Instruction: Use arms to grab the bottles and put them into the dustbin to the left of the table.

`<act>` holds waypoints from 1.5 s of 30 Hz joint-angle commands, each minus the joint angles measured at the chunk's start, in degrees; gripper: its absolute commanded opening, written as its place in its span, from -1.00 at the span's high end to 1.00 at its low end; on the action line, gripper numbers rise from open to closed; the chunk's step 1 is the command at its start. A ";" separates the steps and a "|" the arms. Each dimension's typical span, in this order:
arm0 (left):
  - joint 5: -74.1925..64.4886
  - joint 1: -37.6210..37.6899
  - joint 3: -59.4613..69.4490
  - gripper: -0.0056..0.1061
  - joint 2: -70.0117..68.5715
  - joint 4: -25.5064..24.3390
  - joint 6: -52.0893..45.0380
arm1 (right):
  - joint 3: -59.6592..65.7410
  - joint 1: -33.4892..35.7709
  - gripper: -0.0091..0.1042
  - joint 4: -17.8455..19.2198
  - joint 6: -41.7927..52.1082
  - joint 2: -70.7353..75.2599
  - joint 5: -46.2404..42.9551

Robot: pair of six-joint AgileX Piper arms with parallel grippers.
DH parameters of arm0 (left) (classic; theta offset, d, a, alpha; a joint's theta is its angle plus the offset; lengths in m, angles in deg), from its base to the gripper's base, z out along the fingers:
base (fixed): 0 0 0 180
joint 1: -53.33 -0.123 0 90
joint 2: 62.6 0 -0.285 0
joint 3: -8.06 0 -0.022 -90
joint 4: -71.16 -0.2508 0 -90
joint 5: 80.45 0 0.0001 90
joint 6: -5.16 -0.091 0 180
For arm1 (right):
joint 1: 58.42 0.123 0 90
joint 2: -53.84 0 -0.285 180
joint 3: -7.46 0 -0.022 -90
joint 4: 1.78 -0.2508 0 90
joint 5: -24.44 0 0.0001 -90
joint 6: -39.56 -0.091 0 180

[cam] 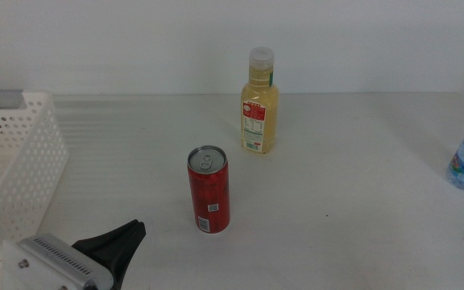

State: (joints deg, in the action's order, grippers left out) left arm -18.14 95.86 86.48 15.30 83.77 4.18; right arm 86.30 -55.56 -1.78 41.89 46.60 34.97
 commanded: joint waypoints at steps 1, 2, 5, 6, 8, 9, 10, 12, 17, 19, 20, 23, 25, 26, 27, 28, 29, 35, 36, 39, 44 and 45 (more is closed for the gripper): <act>4.80 0.18 0.75 0.91 -0.51 0.80 0.99 | -0.46 -0.45 -0.51 0.31 0.52 1.60 -4.10; 4.85 0.18 0.75 0.89 -0.51 0.80 0.99 | -0.46 -0.45 -0.51 0.31 0.52 1.60 -4.10; 4.85 0.18 0.67 0.70 -0.51 0.85 0.99 | -0.46 -0.45 -0.51 0.31 0.52 1.60 -4.10; 4.85 0.18 0.59 0.63 -0.51 0.85 0.99 | -0.46 -0.45 -0.51 0.31 0.52 1.60 -4.10; 4.91 0.18 0.52 0.48 -0.51 0.85 0.99 | -0.46 -0.45 -0.51 0.31 0.52 1.60 -4.10; 4.91 0.18 0.37 0.37 -0.51 1.11 0.99 | -0.46 -0.45 -0.51 0.31 0.52 1.60 -4.10; 4.85 0.18 0.02 0.26 -0.51 1.56 0.99 | -0.46 -0.45 -0.51 0.31 0.52 1.60 -4.10; 4.76 0.18 -0.79 0.04 -0.51 2.22 0.99 | -0.46 -0.45 -0.51 0.31 0.52 1.60 -4.10; 4.23 0.18 -3.38 -0.57 -0.47 2.82 -1.25 | -0.46 -0.45 -0.51 0.31 0.52 1.60 -4.10; 3.57 0.18 -4.46 -0.72 -0.47 2.58 -2.52 | -0.46 -0.45 -0.51 0.31 0.52 1.60 -4.10; 2.85 0.18 -5.13 -0.72 -0.47 2.35 -2.62 | -0.46 -0.45 -0.51 0.31 0.52 1.60 -4.10; -0.63 0.18 -7.37 -0.72 -0.28 2.35 -3.07 | -0.46 -0.45 -0.51 0.31 0.52 1.60 -4.10; -1.40 0.18 -8.83 -0.72 0.72 2.35 -4.04 | -0.46 -0.45 -0.51 0.31 0.52 1.60 -4.10; -1.40 0.18 -9.37 -0.72 1.33 2.31 -4.11 | -0.46 -0.45 -0.51 0.31 0.52 1.60 -4.10; -1.32 0.18 -10.04 -0.72 2.24 2.23 -4.11 | -0.46 -0.45 -0.51 0.31 0.52 1.60 -4.10; -1.32 0.18 -10.67 -0.72 3.29 2.10 -3.92 | -0.46 -0.45 -0.51 0.31 0.52 1.60 -4.10; -1.32 0.18 -11.21 -0.72 4.22 2.10 -3.67 | -0.46 -0.45 -0.51 0.31 0.52 1.60 -4.10; 3.19 0.18 -14.35 -0.72 12.00 0.18 -1.15 | -0.46 -0.45 -0.51 0.31 0.52 1.60 -4.10; 3.46 0.18 -14.69 -0.72 13.05 0.18 -0.11 | -0.46 -0.45 -0.51 0.31 0.52 1.60 -4.10; 5.41 0.11 -15.63 -0.72 16.62 0.18 0.99 | -0.46 -0.45 -0.51 0.31 0.52 1.60 -4.10; 6.95 0.11 -18.06 -0.72 21.17 0.40 2.77 | -0.46 -0.45 -0.51 0.31 0.52 1.60 -4.10; 6.95 0.11 -18.50 -0.72 21.89 0.16 2.98 | -0.46 -0.45 -0.51 0.31 0.52 1.60 -4.10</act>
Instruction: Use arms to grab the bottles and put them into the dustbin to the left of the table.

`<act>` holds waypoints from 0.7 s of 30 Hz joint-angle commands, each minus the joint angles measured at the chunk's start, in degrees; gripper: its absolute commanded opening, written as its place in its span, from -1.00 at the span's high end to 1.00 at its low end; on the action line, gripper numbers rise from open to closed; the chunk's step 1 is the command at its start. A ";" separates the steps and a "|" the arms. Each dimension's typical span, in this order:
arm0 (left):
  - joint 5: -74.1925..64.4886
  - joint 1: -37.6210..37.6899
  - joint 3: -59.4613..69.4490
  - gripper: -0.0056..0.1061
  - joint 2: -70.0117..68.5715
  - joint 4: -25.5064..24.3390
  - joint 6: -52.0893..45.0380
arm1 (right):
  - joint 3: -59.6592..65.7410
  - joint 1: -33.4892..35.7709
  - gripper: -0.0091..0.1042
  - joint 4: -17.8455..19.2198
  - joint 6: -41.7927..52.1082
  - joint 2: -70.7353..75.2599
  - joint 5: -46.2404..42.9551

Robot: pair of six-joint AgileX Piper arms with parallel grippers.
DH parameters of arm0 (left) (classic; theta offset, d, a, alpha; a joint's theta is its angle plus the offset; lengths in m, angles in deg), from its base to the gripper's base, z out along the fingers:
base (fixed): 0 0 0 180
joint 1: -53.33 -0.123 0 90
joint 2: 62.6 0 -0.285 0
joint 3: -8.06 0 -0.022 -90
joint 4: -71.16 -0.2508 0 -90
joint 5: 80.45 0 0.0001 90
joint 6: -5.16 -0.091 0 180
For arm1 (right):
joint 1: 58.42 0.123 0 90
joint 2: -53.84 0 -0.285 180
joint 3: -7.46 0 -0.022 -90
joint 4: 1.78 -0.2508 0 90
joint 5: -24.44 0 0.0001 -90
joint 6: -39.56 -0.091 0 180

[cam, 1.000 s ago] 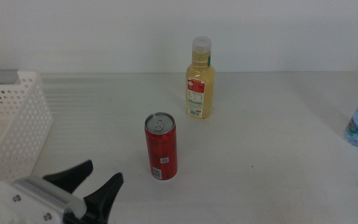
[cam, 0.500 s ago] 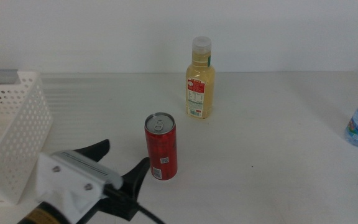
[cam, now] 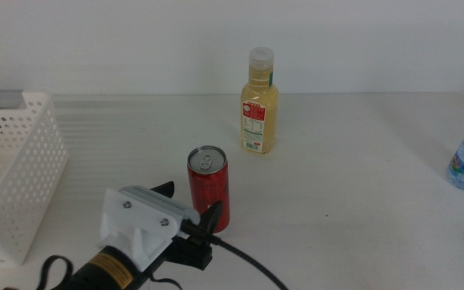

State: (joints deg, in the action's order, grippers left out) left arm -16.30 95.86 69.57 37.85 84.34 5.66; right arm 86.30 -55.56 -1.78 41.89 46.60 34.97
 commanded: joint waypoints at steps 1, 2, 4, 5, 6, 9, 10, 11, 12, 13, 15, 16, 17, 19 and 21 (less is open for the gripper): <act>5.21 0.11 -1.95 -0.72 -0.01 -0.49 1.68 | -0.46 -0.45 -0.51 0.31 0.52 1.60 -4.10; 5.26 0.07 -2.28 -0.72 0.61 -0.55 1.95 | -0.46 -0.45 -0.51 0.31 0.52 1.60 -4.10; 5.53 -0.56 -2.53 -0.72 1.49 -0.90 2.48 | -0.46 -0.45 -0.51 0.31 0.52 1.60 -4.10; 5.61 -1.25 -2.53 -0.72 1.83 -1.86 2.87 | -0.46 -0.45 -0.51 0.31 0.52 1.60 -4.10; 5.61 -1.89 -2.53 -0.72 2.19 -3.17 3.29 | -0.46 -0.45 -0.51 0.31 0.52 1.60 -4.10; 5.61 -4.65 -2.67 -0.72 2.99 -6.81 6.34 | -0.46 -0.45 -0.51 0.31 0.52 1.60 -4.10; 5.47 -5.61 -2.89 -0.72 3.24 -8.04 7.37 | -0.46 -0.45 -0.51 0.31 0.52 1.60 -4.10; 5.41 -6.44 -3.20 -0.72 3.54 -9.14 7.73 | -0.46 -0.45 -0.51 0.31 0.52 1.60 -4.10; 5.29 -6.98 -3.56 -0.72 3.83 -10.06 7.73 | -0.46 -0.45 -0.51 0.31 0.52 1.60 -4.10; 5.14 -7.49 -4.03 -0.72 4.24 -11.12 7.73 | -0.46 -0.45 -0.51 0.31 0.52 1.60 -4.10; 4.86 -8.02 -5.20 -0.72 5.14 -12.46 7.73 | -0.46 -0.45 -0.51 0.31 0.52 1.60 -4.10; 4.86 -8.02 -5.83 -0.72 5.72 -12.88 7.73 | -0.46 -0.45 -0.51 0.31 0.52 1.60 -4.10; 4.96 -8.02 -6.46 -0.72 6.37 -13.18 7.73 | -0.46 -0.45 -0.51 0.31 0.52 1.60 -4.10; 5.13 -8.02 -7.61 -0.72 7.76 -13.18 7.73 | -0.46 -0.45 -0.51 0.31 0.52 1.60 -4.10; 5.21 -8.02 -8.86 -0.72 9.27 -13.18 7.73 | -0.46 -0.45 -0.51 0.31 0.52 1.60 -4.10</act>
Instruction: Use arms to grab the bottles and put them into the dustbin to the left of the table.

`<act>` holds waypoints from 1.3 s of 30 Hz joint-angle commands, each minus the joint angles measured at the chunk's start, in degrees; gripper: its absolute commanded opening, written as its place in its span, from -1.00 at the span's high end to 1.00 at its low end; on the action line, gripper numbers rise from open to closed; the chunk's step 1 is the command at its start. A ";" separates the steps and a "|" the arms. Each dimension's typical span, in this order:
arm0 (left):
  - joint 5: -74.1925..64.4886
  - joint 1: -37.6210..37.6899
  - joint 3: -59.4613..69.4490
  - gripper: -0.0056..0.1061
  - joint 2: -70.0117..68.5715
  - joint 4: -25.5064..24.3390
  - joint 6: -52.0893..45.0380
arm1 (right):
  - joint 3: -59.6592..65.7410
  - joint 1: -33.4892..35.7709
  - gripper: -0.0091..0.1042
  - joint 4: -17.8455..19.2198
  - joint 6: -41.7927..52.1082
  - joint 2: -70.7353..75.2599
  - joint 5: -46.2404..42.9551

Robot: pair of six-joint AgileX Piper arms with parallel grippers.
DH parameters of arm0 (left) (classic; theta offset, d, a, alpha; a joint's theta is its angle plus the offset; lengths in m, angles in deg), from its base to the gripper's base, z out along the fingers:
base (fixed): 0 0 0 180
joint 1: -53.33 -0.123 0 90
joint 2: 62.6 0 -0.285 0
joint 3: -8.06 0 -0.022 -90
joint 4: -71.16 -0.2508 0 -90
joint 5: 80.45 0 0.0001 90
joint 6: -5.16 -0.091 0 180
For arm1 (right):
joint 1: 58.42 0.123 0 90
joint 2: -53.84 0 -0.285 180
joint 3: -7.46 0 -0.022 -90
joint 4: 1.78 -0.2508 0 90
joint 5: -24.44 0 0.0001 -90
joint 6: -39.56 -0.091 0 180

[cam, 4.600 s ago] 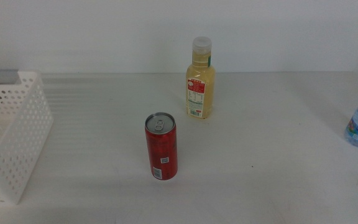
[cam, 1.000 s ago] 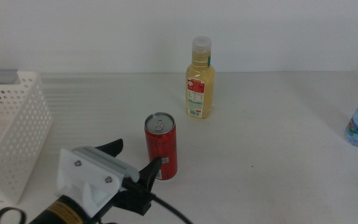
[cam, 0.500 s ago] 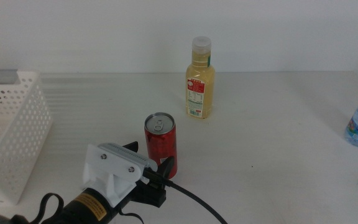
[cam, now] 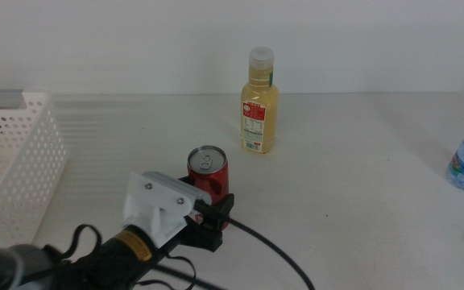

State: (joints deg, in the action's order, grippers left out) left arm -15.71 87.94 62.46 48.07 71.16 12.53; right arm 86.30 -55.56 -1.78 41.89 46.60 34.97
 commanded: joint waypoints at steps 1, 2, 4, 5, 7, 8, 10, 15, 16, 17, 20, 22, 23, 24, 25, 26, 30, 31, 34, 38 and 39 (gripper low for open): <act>4.62 -0.10 -2.55 -0.72 -0.06 0.00 0.86 | -0.46 -0.45 -0.51 0.31 0.52 1.60 -4.10; 4.68 -0.10 -3.40 -0.72 0.80 -0.57 0.86 | -0.46 -0.45 -0.51 0.31 0.52 1.60 -4.10; 4.87 -0.10 -4.89 -0.72 2.33 -1.19 1.29 | -0.46 -0.45 -0.51 0.31 0.52 1.60 -4.10; 4.95 -0.10 -5.74 -0.72 3.10 -1.19 1.55 | -0.46 -0.45 -0.51 0.31 0.52 1.60 -4.10; 5.02 -0.10 -7.23 -0.72 4.51 -1.19 1.70 | -0.46 -0.45 -0.51 0.31 0.52 1.60 -4.10; 5.02 -0.10 -7.88 -0.72 5.14 -1.19 1.70 | -0.46 -0.45 -0.51 0.31 0.52 1.60 -4.10; 5.00 -0.10 -8.77 -0.72 6.01 -1.19 1.70 | -0.46 -0.45 -0.51 0.31 0.52 1.60 -4.10; 5.57 -0.10 -9.80 -0.60 6.74 -1.19 1.58 | -0.46 -0.45 -0.51 0.31 0.52 1.60 -4.10; 6.14 -0.10 -9.80 -0.54 6.74 -1.19 1.33 | -0.46 -0.45 -0.51 0.31 0.52 1.60 -4.10; 6.42 -0.10 -9.80 -0.45 6.74 -1.19 1.01 | -0.46 -0.45 -0.51 0.31 0.52 1.60 -4.10; 7.55 -0.10 -9.75 -0.10 6.74 -1.19 -0.85 | -0.46 -0.45 -0.51 0.31 0.52 1.60 -4.10; 8.05 -0.10 -9.74 0.13 6.74 -1.19 -1.71 | -0.46 -0.45 -0.51 0.31 0.52 1.60 -4.10; 8.05 -0.10 -9.74 0.25 6.74 -0.94 -1.72 | -0.46 -0.45 -0.51 0.31 0.52 1.60 -4.10; 8.05 -0.10 -9.74 0.33 6.74 -0.69 -1.72 | -0.46 -0.45 -0.51 0.31 0.52 1.60 -4.10; 8.05 -0.10 -9.74 0.44 6.74 -0.57 -1.34 | -0.46 -0.45 -0.51 0.31 0.52 1.60 -4.10; 8.61 -0.10 -9.74 0.62 6.74 -0.52 -0.27 | -0.46 -0.45 -0.51 0.31 0.52 1.60 -4.10; 9.55 -0.10 -9.74 0.88 6.62 -0.52 2.88 | -0.46 -0.45 -0.51 0.31 0.52 1.60 -4.10; 9.42 -0.10 -9.74 0.88 6.53 -0.61 2.73 | -0.46 -0.45 -0.51 0.31 0.52 1.60 -4.10; 7.66 -0.10 -9.74 0.87 5.63 -1.06 0.86 | -0.46 -0.45 -0.51 0.31 0.52 1.60 -4.10; 1.19 -0.10 -9.74 0.87 2.10 -3.02 -1.61 | -0.46 -0.45 -0.51 0.31 0.52 1.60 -4.10; -0.42 -0.10 -9.74 0.87 1.18 -3.09 -1.61 | -0.46 -0.45 -0.51 0.31 0.52 1.60 -4.10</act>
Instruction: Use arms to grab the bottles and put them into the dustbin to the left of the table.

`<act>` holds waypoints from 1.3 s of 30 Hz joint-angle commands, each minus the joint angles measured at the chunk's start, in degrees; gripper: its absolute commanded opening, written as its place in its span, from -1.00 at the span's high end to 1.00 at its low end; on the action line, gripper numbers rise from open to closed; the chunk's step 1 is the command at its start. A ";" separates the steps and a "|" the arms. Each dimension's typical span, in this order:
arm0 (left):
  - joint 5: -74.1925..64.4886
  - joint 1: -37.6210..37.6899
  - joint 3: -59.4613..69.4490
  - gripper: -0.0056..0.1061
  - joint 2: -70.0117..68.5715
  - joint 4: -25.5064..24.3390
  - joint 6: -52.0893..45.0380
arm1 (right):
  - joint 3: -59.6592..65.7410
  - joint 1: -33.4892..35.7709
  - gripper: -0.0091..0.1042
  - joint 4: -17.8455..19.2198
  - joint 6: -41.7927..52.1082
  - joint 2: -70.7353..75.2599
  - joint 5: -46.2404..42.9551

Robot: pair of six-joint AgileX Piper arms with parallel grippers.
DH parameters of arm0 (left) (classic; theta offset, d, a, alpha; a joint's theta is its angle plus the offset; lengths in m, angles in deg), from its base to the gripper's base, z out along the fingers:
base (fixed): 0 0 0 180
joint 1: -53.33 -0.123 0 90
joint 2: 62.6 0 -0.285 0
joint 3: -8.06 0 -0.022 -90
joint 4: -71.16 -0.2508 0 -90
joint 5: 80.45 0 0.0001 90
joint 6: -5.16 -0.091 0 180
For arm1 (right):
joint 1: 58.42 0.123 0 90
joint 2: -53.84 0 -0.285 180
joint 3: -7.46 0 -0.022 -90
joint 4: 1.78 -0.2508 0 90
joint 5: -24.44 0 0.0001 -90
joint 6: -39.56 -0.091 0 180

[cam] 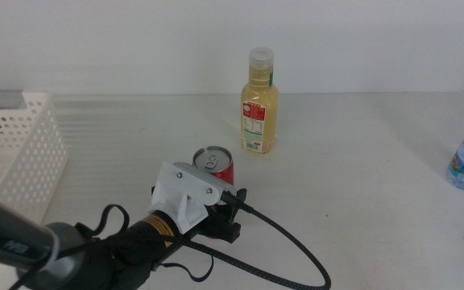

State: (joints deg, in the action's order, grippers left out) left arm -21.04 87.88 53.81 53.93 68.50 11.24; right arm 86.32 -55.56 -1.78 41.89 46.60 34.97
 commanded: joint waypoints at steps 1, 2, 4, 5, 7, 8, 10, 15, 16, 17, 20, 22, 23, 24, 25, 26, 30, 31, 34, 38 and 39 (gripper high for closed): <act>2.71 -0.04 -1.09 0.87 -5.81 -0.43 -0.32 | -0.48 -0.45 -0.51 0.31 0.52 1.60 -4.10; 0.71 -0.04 -1.14 0.87 -6.94 -0.37 -0.32 | -0.48 -0.45 -0.51 0.31 0.52 1.60 -4.10; -2.62 -0.04 -1.14 0.87 -8.87 -0.37 -0.32 | -0.48 -0.45 -0.51 0.31 0.52 1.60 -4.10; -4.06 -0.04 -1.14 0.87 -9.90 -0.37 -0.32 | -0.48 -0.45 -0.51 0.31 0.52 1.60 -4.10; -6.61 -0.04 -1.14 0.87 -11.86 -0.41 -0.32 | -0.48 -0.45 -0.51 0.31 0.52 1.60 -4.10; -8.17 -0.04 -1.14 0.87 -12.88 -0.43 -0.32 | -0.48 -0.45 -0.51 0.31 0.52 1.60 -4.10; -11.91 -0.04 -1.14 0.87 -15.07 -0.43 -0.27 | -0.48 -0.45 -0.51 0.31 0.52 1.60 -4.10; -28.11 -0.04 -3.31 0.87 -22.07 -0.43 -0.05 | -0.48 -0.45 -0.51 0.31 0.52 1.60 -4.10; -31.76 -0.04 -4.23 0.87 -23.37 -0.43 -0.16 | -0.48 -0.45 -0.51 0.31 0.52 1.60 -4.10; -35.35 -0.04 -5.28 0.87 -24.57 -0.43 -0.27 | -0.48 -0.45 -0.51 0.31 0.52 1.60 -4.10; -45.53 -0.04 -8.64 0.87 -26.96 -0.43 -0.62 | -0.48 -0.45 -0.51 0.31 0.52 1.60 -4.10; -52.85 -0.04 -11.54 0.88 -27.65 -0.43 -1.08 | -0.48 -0.45 -0.51 0.31 0.52 1.60 -4.10; -57.21 -0.27 -13.35 0.88 -27.77 -0.43 -1.08 | -0.48 -0.45 -0.51 0.31 0.52 1.60 -4.10; -61.77 -0.73 -15.40 0.88 -27.77 -0.37 -1.08 | -0.48 -0.45 -0.51 0.31 0.52 1.60 -4.10; -66.64 -1.27 -17.55 0.88 -27.77 -0.37 -1.00 | -0.48 -0.45 -0.51 0.31 0.52 1.60 -4.10; -71.64 -1.91 -19.84 0.88 -27.77 -0.37 -0.95 | -0.48 -0.45 -0.51 0.31 0.52 1.60 -4.10; -87.79 -5.30 -28.28 0.88 -27.77 0.02 -1.49 | -0.48 -0.45 -0.51 0.31 0.52 1.60 -4.10; -91.32 -6.42 -30.58 0.88 -27.77 0.02 -2.40 | -0.48 -0.45 -0.51 0.31 0.52 1.60 -4.10; -100.44 -10.30 -36.60 0.88 -27.77 0.02 -5.73 | -0.48 -0.45 -0.51 0.31 0.52 1.60 -4.10; -110.54 -16.31 -43.66 0.88 -27.71 0.02 -8.31 | -0.48 -0.45 -0.51 0.31 0.52 1.60 -4.10; -113.22 -18.21 -45.32 0.88 -27.58 0.02 -8.93 | -0.48 -0.45 -0.51 0.31 0.52 1.60 -4.10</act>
State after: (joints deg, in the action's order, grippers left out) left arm -132.28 71.78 12.72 28.82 68.60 3.32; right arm 86.32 -55.56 -1.78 41.89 46.60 34.97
